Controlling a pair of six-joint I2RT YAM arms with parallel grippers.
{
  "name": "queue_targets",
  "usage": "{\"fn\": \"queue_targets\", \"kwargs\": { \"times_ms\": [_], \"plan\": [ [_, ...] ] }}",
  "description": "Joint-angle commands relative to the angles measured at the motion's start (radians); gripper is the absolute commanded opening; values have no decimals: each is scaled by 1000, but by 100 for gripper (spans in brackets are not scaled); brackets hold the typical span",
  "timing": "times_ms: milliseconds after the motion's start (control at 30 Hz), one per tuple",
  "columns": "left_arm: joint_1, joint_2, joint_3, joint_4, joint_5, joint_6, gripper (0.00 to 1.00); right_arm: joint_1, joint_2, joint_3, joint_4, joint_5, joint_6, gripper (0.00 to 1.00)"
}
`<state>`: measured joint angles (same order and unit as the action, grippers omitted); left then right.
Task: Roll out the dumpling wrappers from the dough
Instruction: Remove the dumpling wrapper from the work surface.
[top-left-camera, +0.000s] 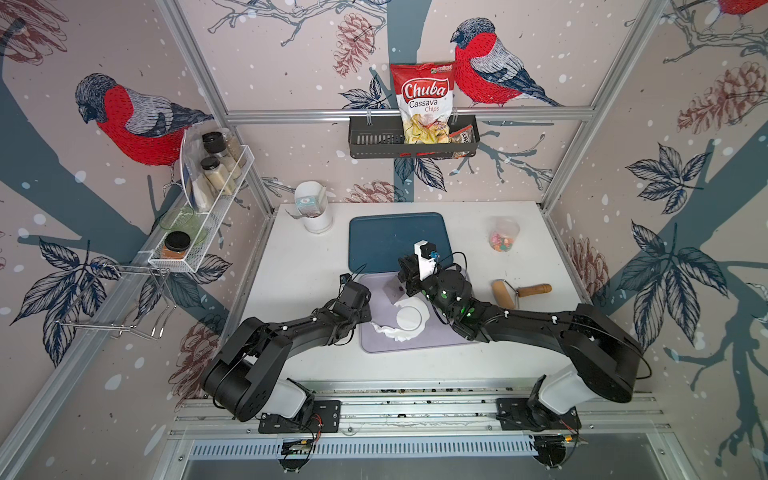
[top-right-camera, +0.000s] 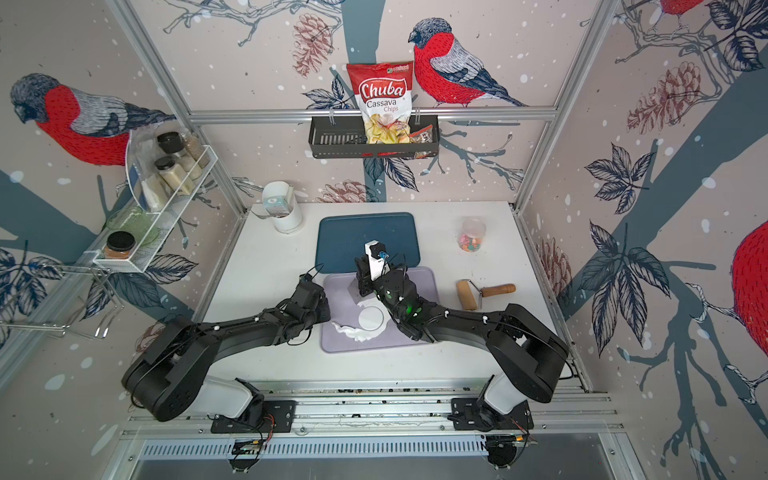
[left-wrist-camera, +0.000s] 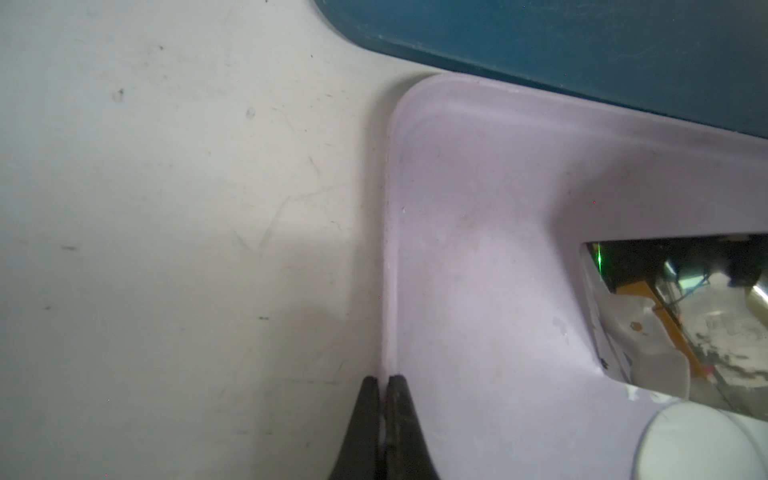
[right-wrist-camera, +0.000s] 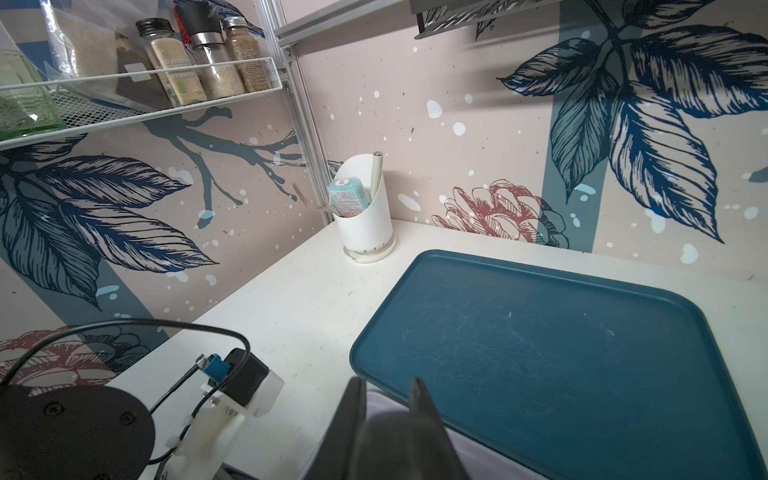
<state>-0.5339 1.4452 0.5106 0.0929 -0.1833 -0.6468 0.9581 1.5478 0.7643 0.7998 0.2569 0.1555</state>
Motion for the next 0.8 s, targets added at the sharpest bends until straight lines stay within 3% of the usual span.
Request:
{"fn": "queue_targets", "kwargs": {
  "times_ms": [0,433,633,767],
  "plan": [
    [4,0,-8,-48,-6,2,4,-5,-17,-24,-68,88,-56,0],
    [5,-7,-24,-47,-8,-4,0,-86,-107,-117,-109,224,-91,0],
    [4,-4,-28,-31,9,-2,0,-104,-140,-103,-134,326,-126,0],
    [5,1,-26,-21,23,3,0,-95,-176,-29,-183,318,-115,0]
  ]
}}
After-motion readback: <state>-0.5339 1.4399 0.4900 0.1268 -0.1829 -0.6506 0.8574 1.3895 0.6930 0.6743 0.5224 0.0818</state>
